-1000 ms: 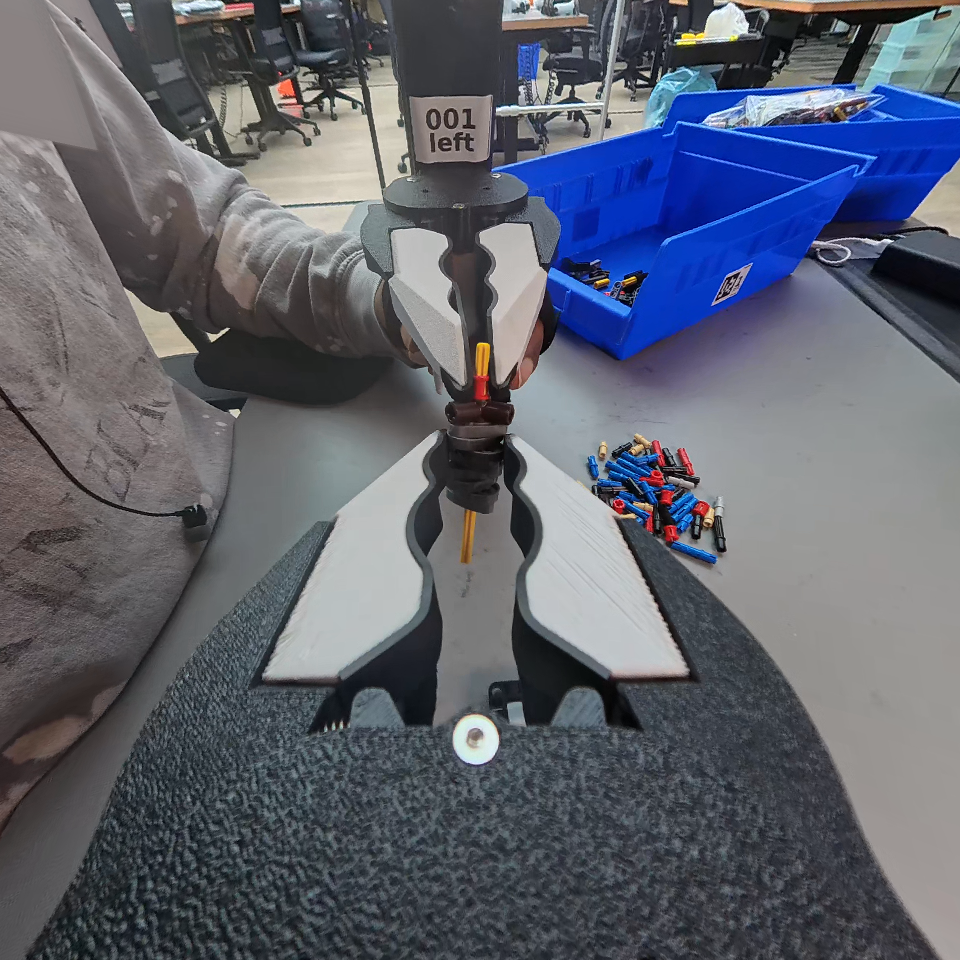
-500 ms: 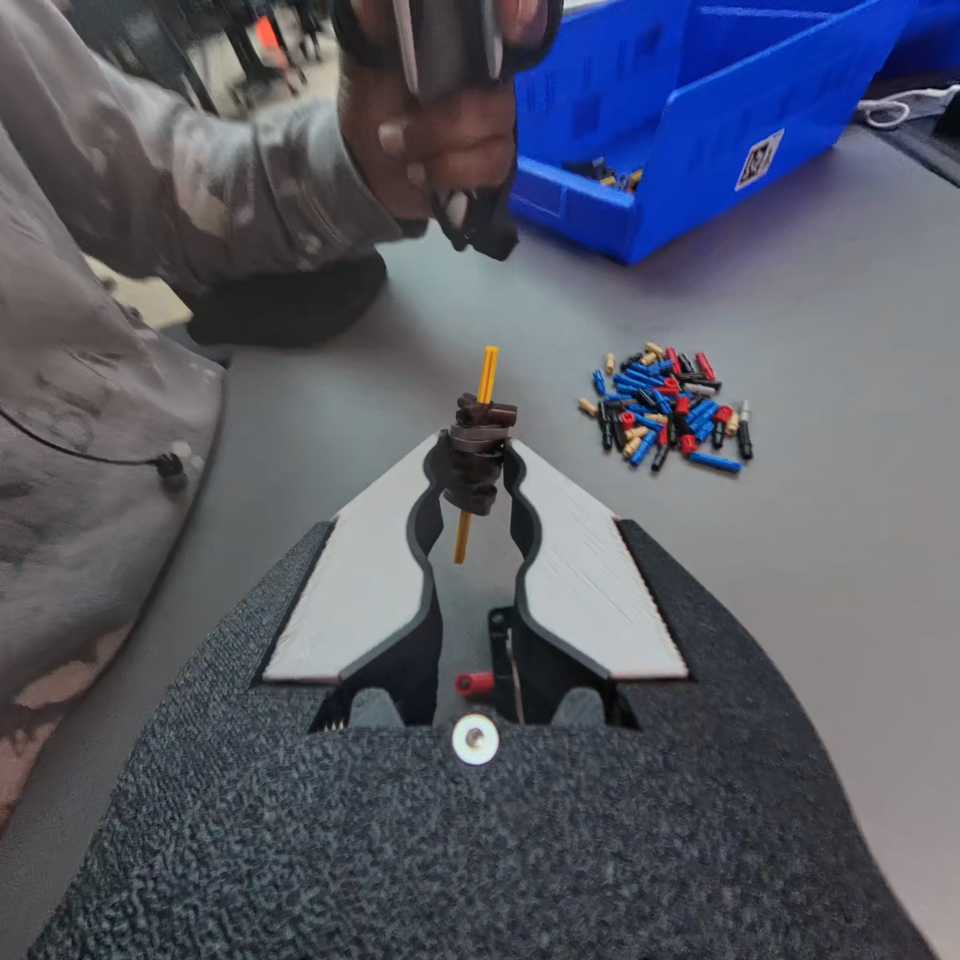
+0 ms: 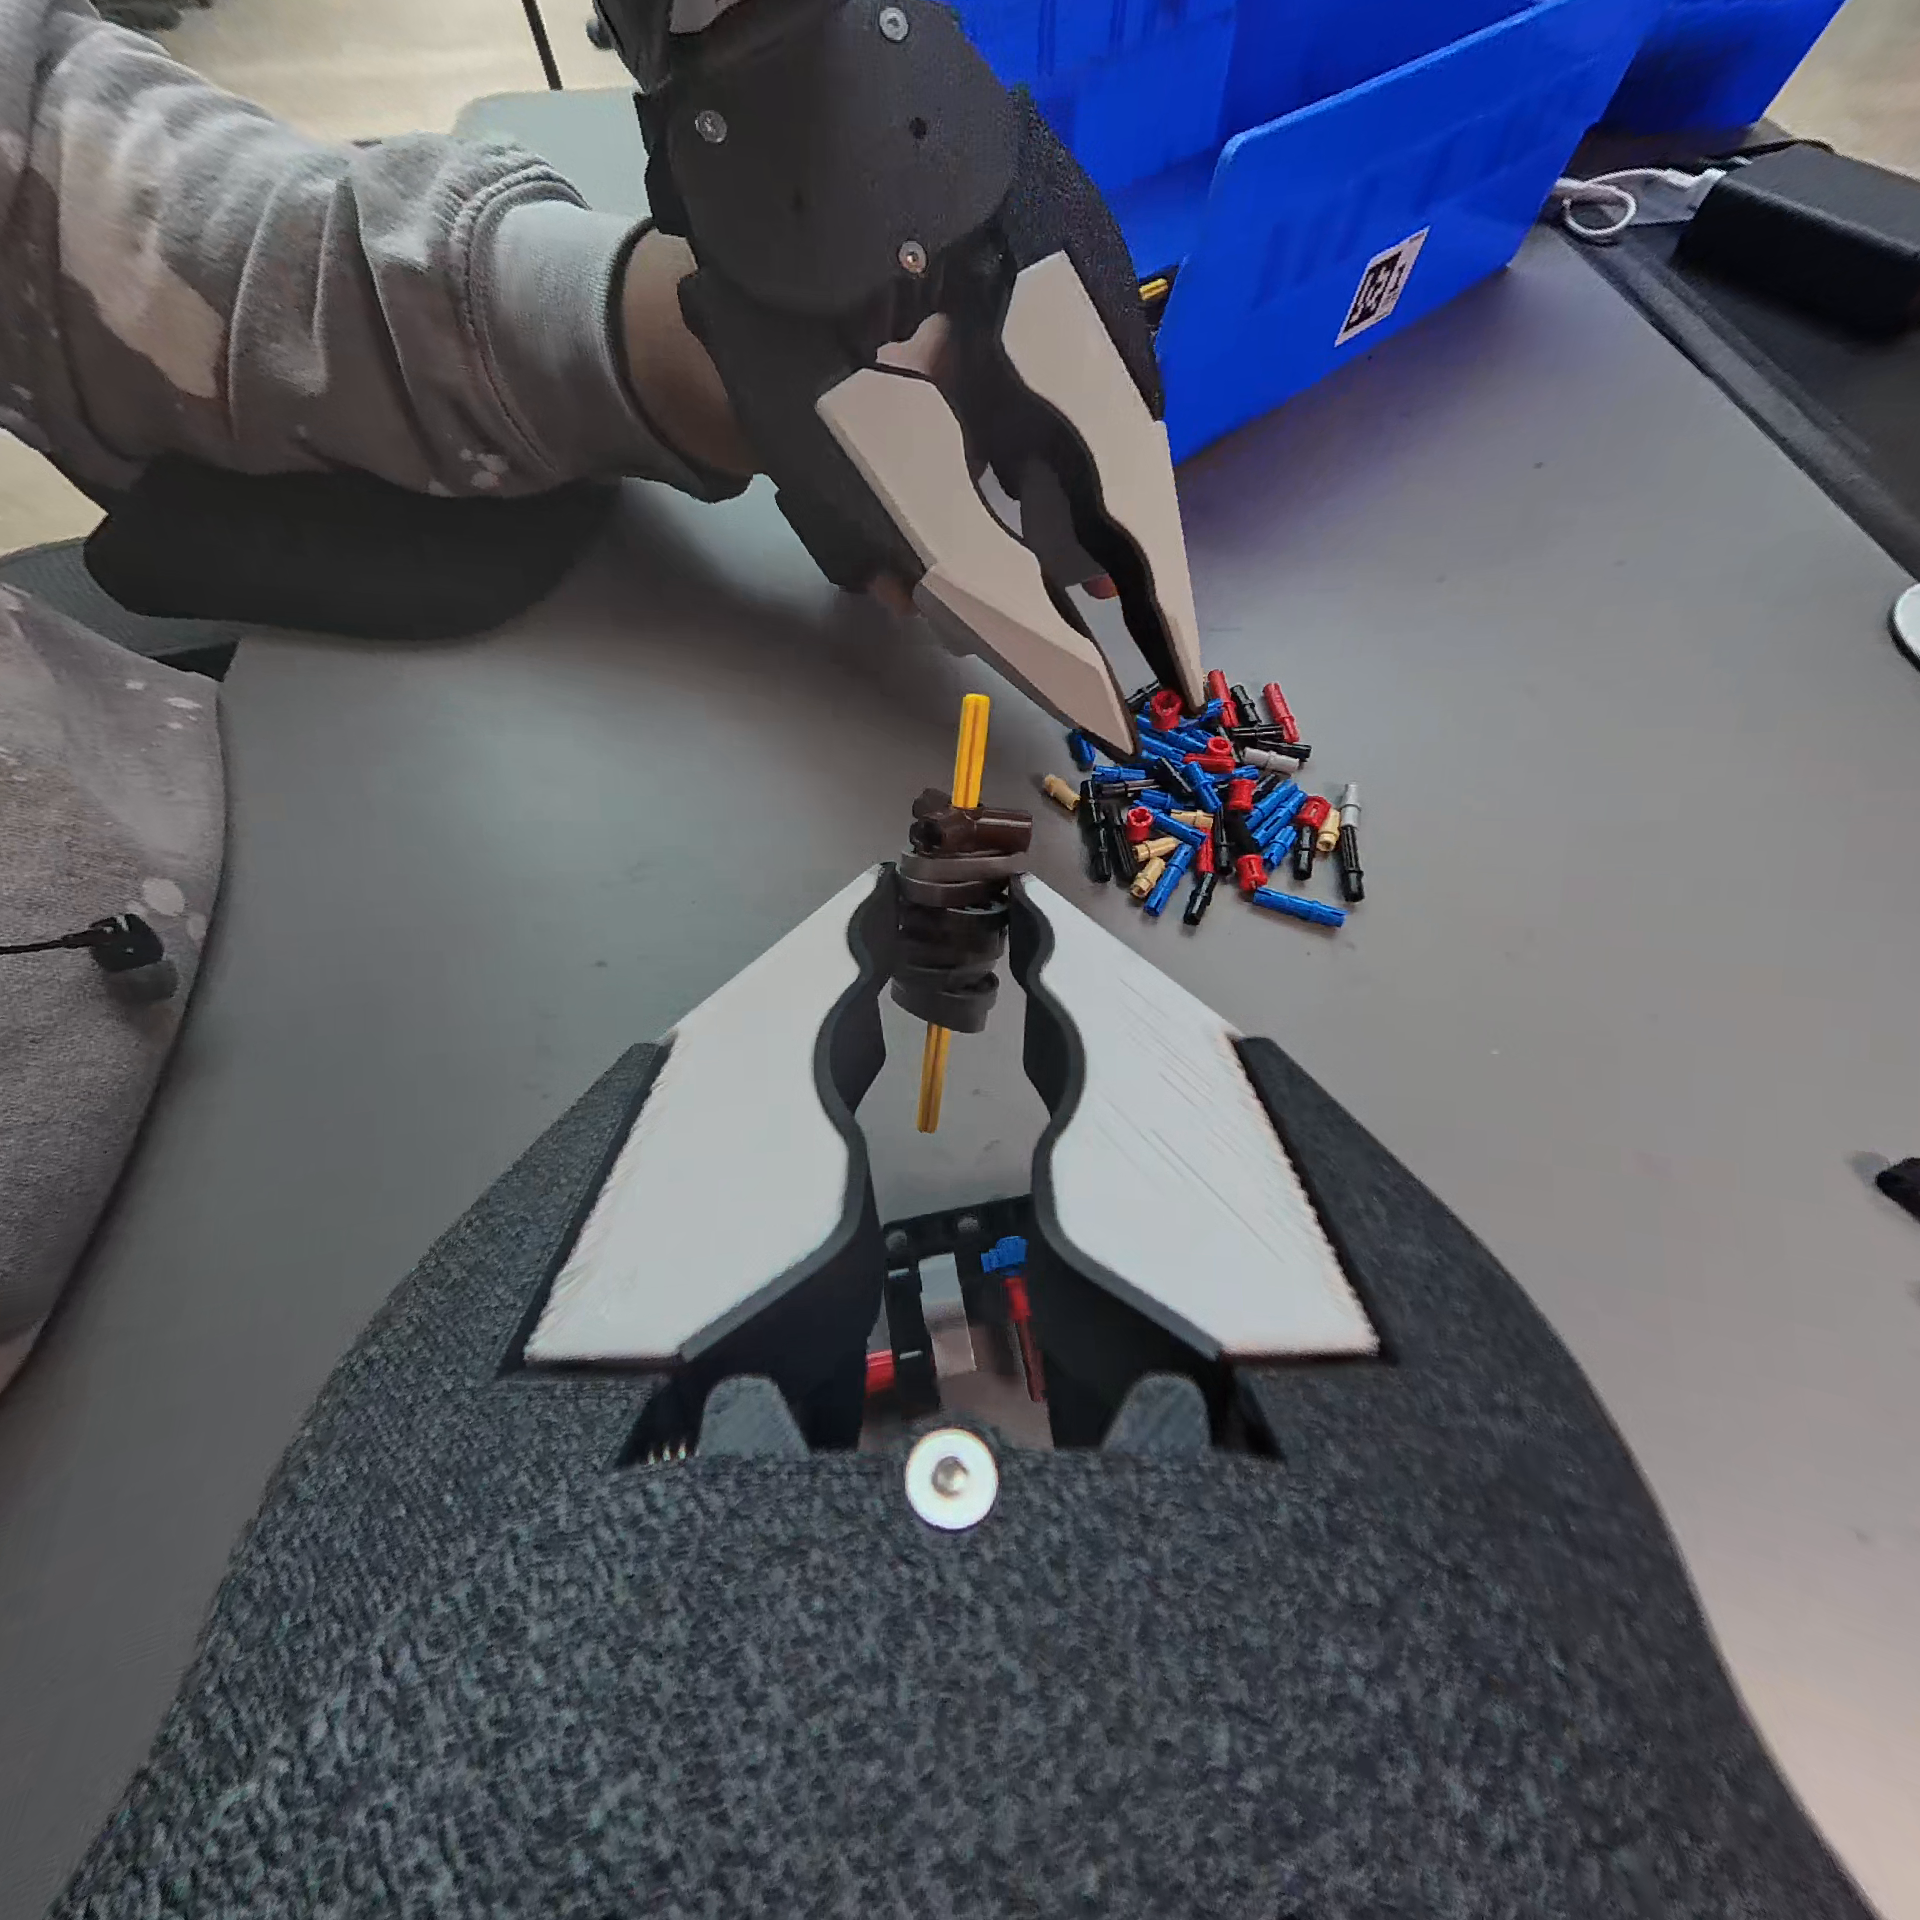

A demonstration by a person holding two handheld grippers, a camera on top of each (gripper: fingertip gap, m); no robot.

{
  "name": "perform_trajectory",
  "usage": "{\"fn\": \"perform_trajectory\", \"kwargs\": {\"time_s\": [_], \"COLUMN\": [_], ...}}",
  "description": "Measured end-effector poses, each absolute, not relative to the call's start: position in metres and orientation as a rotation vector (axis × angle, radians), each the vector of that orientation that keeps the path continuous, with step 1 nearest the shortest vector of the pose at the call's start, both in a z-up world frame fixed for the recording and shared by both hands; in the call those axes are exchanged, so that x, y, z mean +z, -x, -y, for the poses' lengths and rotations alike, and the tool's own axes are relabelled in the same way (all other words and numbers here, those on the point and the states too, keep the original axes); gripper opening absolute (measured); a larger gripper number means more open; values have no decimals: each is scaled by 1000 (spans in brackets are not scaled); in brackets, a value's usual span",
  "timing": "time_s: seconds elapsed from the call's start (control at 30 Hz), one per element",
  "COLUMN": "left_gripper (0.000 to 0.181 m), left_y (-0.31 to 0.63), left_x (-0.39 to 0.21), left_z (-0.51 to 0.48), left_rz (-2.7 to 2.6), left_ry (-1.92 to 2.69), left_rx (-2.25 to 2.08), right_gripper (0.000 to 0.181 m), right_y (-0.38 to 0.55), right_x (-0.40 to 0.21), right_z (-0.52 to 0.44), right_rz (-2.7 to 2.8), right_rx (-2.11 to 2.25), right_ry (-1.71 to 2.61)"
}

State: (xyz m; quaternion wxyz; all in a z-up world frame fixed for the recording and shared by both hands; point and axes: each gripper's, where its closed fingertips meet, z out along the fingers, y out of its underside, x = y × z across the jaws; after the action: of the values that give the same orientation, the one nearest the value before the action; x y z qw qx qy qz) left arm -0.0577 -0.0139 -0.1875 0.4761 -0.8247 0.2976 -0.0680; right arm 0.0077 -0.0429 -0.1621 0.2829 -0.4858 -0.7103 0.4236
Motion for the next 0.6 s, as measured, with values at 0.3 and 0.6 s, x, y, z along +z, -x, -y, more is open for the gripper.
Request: {"fn": "perform_trajectory", "kwargs": {"time_s": [0.3, 0.6], "left_gripper": [47, 28], "left_y": [54, 5], "left_x": [-183, -158], "left_z": [25, 52], "left_rz": [-684, -811], "left_ry": [2038, 1872], "left_rx": [-363, -695], "right_gripper": [20, 21], "right_y": [-5, -1], "right_x": [-170, -167], "right_z": [37, 42], "right_rz": [1892, 1889], "right_rx": [1065, 1058], "right_ry": [1313, 1269]}}
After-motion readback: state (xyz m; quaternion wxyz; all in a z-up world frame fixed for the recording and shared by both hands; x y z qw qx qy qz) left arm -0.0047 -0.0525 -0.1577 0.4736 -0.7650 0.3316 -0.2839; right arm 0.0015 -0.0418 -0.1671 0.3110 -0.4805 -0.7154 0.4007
